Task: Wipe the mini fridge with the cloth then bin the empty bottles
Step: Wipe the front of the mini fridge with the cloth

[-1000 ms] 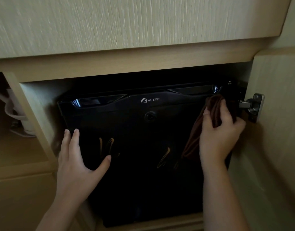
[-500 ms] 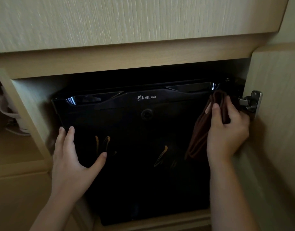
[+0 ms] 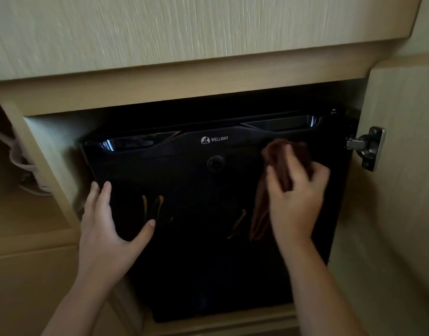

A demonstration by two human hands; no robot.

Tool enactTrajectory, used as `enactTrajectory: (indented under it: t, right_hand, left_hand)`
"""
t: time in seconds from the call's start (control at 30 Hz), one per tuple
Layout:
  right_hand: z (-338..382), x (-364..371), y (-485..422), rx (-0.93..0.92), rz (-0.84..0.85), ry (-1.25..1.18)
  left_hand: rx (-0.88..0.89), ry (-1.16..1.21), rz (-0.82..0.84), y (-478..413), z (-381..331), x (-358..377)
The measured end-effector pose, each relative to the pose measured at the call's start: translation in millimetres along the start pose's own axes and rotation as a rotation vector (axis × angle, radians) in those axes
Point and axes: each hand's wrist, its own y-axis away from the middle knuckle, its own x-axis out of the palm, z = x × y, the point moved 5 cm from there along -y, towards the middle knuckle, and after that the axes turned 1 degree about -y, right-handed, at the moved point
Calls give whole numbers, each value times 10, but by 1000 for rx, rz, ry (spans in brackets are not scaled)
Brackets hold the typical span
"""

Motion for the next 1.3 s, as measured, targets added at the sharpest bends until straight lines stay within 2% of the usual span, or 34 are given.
enactTrajectory:
  t: [0.07, 0.2, 0.27, 0.4, 0.47, 0.57, 0.67, 0.77, 0.9, 1.13, 1.2, 1.3]
  right_hand:
    - [-268, -187, -168, 149, -78, 2]
    - [-302, -194, -85, 141, -50, 65]
    - [-138, -43, 98, 94, -6, 53]
    - [310, 354, 647, -144, 224, 68]
    - [365, 414, 738, -152, 275, 20]
    - [199, 268, 501, -53, 188, -28]
    - [-70, -5, 115, 129, 45, -10]
    - [-106, -78, -24, 223, 34, 13]
    - [355, 250, 175, 139, 58, -30]
    - [1117, 829, 861, -174, 337, -2]
    - [1008, 760, 825, -129, 323, -41]
    - [635, 490, 483, 44, 141, -62]
  left_hand:
    - [2, 7, 13, -2, 22, -3]
    - [7, -9, 19, 13, 43, 7]
    - [7, -28, 15, 15, 51, 14]
    - [10, -46, 21, 28, 77, 22]
    - [8, -40, 38, 44, 94, 23]
    - [-6, -4, 54, 55, 111, 2]
    - [-3, 50, 59, 47, 112, -29]
    - [6, 93, 71, 47, 101, -50]
    - [-6, 152, 102, 61, 137, -87]
    - [-61, 254, 153, 23, 197, -130]
    - [-52, 274, 155, 21, 195, -145]
    - [-51, 289, 161, 27, 200, -162]
